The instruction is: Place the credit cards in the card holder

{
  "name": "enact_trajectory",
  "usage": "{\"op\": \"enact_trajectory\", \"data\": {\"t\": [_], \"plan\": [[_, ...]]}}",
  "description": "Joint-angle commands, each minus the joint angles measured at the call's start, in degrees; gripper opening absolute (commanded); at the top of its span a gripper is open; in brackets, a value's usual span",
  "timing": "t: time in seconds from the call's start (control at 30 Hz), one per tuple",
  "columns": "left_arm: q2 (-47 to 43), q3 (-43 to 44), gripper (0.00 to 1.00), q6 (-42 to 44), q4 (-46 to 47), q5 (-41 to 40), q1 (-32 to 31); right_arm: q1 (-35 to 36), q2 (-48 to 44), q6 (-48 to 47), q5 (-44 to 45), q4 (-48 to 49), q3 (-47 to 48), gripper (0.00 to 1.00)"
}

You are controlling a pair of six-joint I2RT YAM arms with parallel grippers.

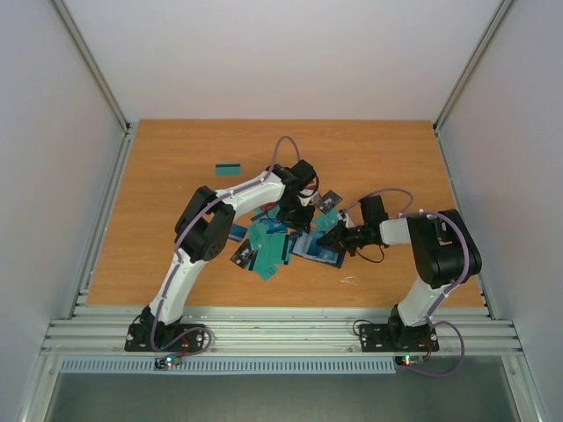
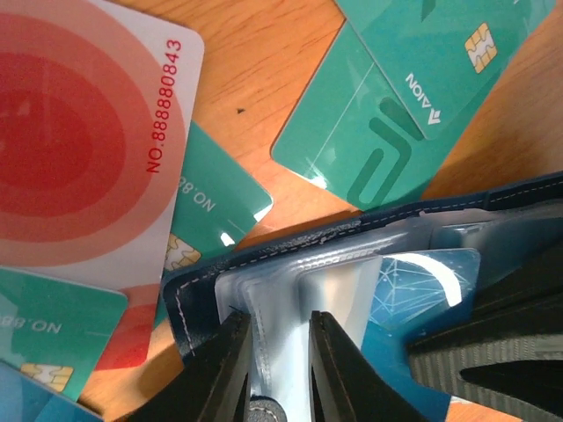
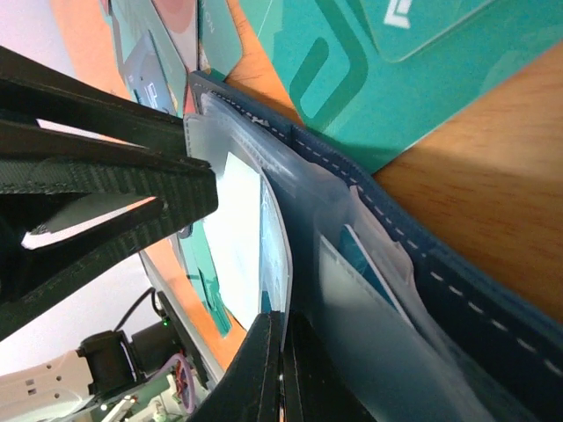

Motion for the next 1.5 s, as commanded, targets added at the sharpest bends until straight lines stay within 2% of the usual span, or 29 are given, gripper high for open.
{"op": "enact_trajectory", "data": {"t": [0.0,0.23,0.4,0.73,1.2,1.3,1.47], "plan": [[-3.5,2.3,0.21,-3.1,-2.7,0.4,-0.2,1.3,2.5,1.2,5.7,0.5,-0.7,0.01],[-6.2,2.6,0.25,-3.2,-7.7,-7.0,-0.1,1.3,4.2,1.5,6.7,0.5,-0.6,0.01],[-6.0,0.5,0.24,-2.0,-8.2,-10.3,0.0,1.4,4.6,1.7,7.1,1.0,-1.0,0.01],[-1.4,-3.7,0.16,-1.8,-6.9,-7.0,-0.3,2.2,4.9,2.5,7.3,1.2,-0.8,0.01],[-0.9,-6.3,0.14,-3.8,-3.8,-1.8,-0.2,5.5,6.3,5.4,6.9,3.7,1.9,0.02],[-1.1,-6.5,0.14,-4.0,-3.7,-1.9,-0.1,5.6,5.9,5.1,7.0,2.7,1.9,0.05],[-1.2,-6.6,0.13,-4.8,-3.2,-1.9,0.2,5.6,4.0,4.1,7.6,-0.4,1.5,0.19]]}}
